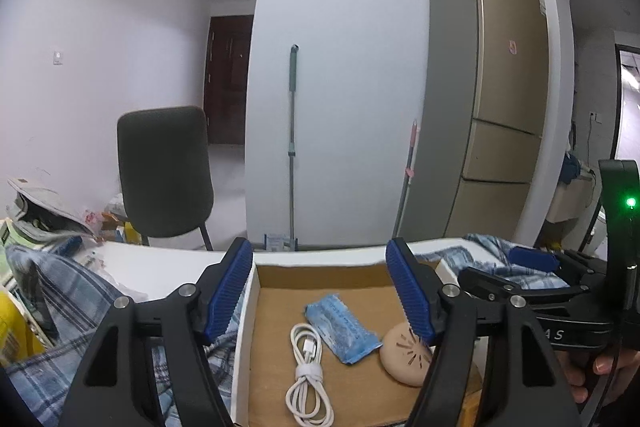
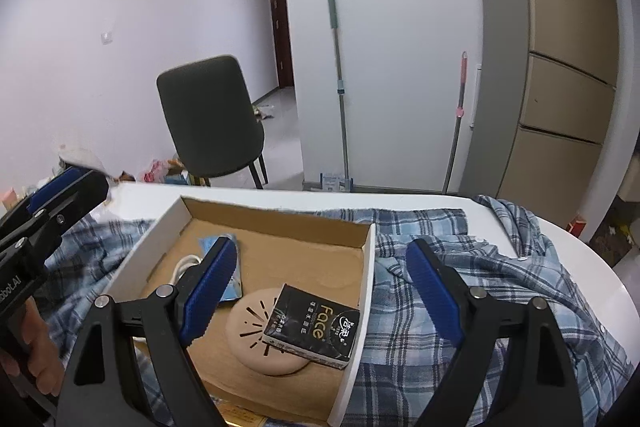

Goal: Organize soft objects
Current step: 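Open both grippers to drop the blue packet and black pack into the box, then grasp the pink-white plush keychain with the right gripper and lift it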

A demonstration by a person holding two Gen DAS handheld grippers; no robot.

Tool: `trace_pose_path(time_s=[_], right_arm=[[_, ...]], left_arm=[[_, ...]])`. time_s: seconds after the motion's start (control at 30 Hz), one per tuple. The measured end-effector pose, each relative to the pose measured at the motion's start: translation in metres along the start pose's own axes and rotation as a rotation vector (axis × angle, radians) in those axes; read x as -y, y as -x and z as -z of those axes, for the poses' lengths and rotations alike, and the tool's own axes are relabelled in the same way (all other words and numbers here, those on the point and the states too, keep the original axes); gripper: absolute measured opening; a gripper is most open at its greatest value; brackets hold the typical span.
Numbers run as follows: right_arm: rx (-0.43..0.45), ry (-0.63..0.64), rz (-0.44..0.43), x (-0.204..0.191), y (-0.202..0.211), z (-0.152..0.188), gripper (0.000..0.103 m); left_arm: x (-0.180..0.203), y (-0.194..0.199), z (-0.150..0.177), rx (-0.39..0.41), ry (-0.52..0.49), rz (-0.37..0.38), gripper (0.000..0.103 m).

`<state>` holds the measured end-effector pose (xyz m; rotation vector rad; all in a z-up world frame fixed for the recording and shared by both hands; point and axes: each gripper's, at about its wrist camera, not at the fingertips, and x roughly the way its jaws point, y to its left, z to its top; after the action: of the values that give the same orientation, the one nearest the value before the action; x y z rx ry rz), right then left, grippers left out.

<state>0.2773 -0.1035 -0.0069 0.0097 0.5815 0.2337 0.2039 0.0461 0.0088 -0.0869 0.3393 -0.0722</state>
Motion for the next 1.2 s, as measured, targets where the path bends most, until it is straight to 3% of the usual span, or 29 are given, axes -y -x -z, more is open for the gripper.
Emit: trace_pose_path(time_s=[0.23,0.37,0.47,0.53,0.57,0.63,0.97,1.2], right_arm=[[0.177,-0.032,0.063,0.001,0.067,-0.019,0.086],[0.231,-0.016,0.051,-0.007,0.106,-0.019,0.086],[0.26,0.0,0.042,-0.013,0.13,-0.014,0.088],[0.274,0.008,0.053,-0.015,0.141,-0.008,0.103],[0.282,0.013,0.057,-0.016,0.146,-0.004,0.103],[0.282,0.028,0.052,-0.017,0.154,0.004,0.103],[0.207,-0.008,0.035,-0.007,0.163,0.042,0.103],[0.124,0.015,0.055,-0.004,0.149,0.062,0.103]], left_arm=[[0.009,0.041,-0.031,0.085,-0.018,-0.015,0.071],[0.013,0.071,-0.039,0.128,-0.004,-0.019,0.072],[0.017,0.095,-0.037,0.144,0.025,0.002,0.089],[0.021,0.111,-0.032,0.174,0.023,-0.008,0.091],[0.024,0.118,-0.029,0.182,0.014,-0.01,0.092],[0.03,0.134,-0.023,0.19,-0.005,-0.003,0.103],[0.035,0.174,0.032,0.144,-0.051,0.022,0.103],[0.025,0.149,0.069,0.057,-0.019,0.043,0.103]])
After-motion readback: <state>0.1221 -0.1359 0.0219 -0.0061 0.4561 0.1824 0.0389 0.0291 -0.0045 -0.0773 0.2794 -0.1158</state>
